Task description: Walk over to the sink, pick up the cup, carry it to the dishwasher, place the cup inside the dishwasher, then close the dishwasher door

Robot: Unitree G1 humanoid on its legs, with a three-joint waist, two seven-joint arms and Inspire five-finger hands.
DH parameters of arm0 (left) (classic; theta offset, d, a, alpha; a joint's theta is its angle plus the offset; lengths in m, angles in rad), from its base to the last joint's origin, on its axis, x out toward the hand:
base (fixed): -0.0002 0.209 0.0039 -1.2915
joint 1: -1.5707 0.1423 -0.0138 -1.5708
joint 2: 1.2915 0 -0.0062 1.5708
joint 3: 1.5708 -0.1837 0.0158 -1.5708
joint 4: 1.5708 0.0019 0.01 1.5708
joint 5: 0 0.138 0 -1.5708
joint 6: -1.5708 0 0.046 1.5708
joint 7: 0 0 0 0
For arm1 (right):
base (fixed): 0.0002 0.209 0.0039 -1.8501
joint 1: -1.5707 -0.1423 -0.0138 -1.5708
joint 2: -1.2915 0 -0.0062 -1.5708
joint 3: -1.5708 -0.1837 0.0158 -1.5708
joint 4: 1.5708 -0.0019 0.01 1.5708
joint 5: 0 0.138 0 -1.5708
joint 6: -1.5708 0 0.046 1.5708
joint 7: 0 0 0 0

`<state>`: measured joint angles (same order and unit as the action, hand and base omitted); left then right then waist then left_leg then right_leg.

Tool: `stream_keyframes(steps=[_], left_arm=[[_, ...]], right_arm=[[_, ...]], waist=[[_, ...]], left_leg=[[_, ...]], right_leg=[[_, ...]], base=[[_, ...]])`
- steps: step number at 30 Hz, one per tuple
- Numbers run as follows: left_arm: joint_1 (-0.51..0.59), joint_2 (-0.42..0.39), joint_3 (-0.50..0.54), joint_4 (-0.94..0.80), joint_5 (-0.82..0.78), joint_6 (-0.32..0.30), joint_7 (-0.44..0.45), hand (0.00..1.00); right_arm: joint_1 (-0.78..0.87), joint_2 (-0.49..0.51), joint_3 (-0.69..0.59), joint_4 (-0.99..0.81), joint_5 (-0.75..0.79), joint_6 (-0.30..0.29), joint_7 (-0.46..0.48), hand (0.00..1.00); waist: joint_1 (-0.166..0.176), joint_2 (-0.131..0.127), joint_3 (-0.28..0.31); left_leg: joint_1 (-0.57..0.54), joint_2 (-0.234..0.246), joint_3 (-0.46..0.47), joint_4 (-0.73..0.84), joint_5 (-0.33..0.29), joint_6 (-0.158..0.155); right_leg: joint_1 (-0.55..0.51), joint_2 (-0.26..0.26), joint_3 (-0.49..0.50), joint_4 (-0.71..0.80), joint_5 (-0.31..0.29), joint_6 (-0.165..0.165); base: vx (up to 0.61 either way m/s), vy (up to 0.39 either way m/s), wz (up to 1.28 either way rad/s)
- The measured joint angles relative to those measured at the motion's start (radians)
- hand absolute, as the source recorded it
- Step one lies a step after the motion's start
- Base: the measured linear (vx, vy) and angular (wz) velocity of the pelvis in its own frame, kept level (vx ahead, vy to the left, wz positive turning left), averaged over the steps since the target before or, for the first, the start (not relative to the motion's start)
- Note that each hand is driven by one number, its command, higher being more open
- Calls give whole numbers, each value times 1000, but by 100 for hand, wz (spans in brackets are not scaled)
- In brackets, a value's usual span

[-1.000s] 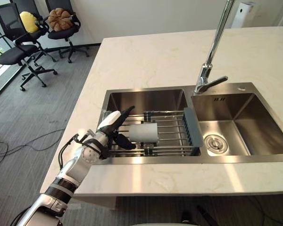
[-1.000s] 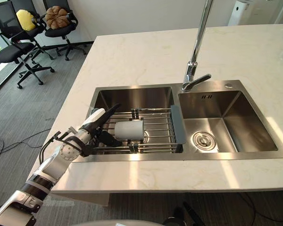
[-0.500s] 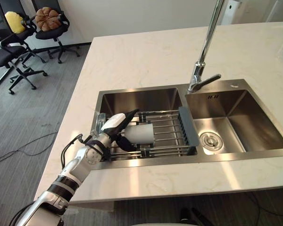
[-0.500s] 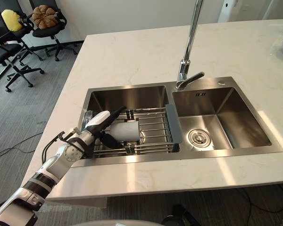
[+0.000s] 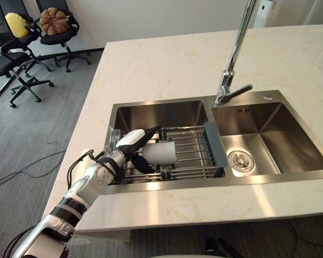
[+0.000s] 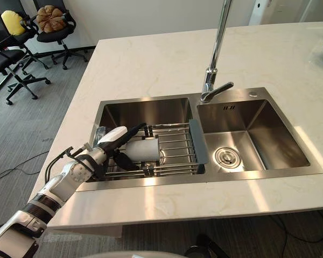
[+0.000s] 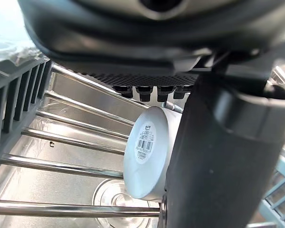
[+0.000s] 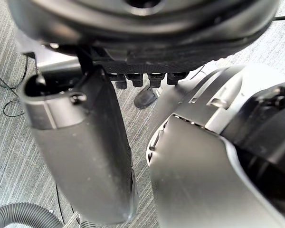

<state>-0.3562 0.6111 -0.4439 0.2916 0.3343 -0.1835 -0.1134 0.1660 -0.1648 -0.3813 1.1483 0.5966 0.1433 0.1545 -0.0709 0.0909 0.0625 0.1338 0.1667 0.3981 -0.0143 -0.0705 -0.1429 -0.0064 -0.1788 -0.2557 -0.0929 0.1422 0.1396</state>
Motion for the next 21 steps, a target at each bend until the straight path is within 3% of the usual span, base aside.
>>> stream_keyframes(steps=[12, 19, 21], left_arm=[[94, -48, 7, -29, 94, -112, 200, 100], [107, -58, 6, -51, 117, -132, 192, 100], [107, -57, 6, -53, 99, -130, 151, 100]], right_arm=[[-2, -7, 6, 0, 11, 16, 1, 100], [-16, -18, 38, 2, 12, 26, -2, 100], [-21, -25, 50, 2, 12, 30, -2, 100]], waist=[[4, -5, 6], [5, -8, 12], [5, -8, 12]], left_leg=[[-4, -3, -22, 1, -1, 2], [-6, -3, -31, 4, -2, 4], [-6, -3, -31, 4, -2, 4]], right_leg=[[12, -6, -36, 0, 0, 0], [17, -7, -48, 0, 0, 0], [18, -7, -49, 0, 0, 0]], base=[[-23, -16, 4], [-34, -24, 4], [-36, -24, 1]])
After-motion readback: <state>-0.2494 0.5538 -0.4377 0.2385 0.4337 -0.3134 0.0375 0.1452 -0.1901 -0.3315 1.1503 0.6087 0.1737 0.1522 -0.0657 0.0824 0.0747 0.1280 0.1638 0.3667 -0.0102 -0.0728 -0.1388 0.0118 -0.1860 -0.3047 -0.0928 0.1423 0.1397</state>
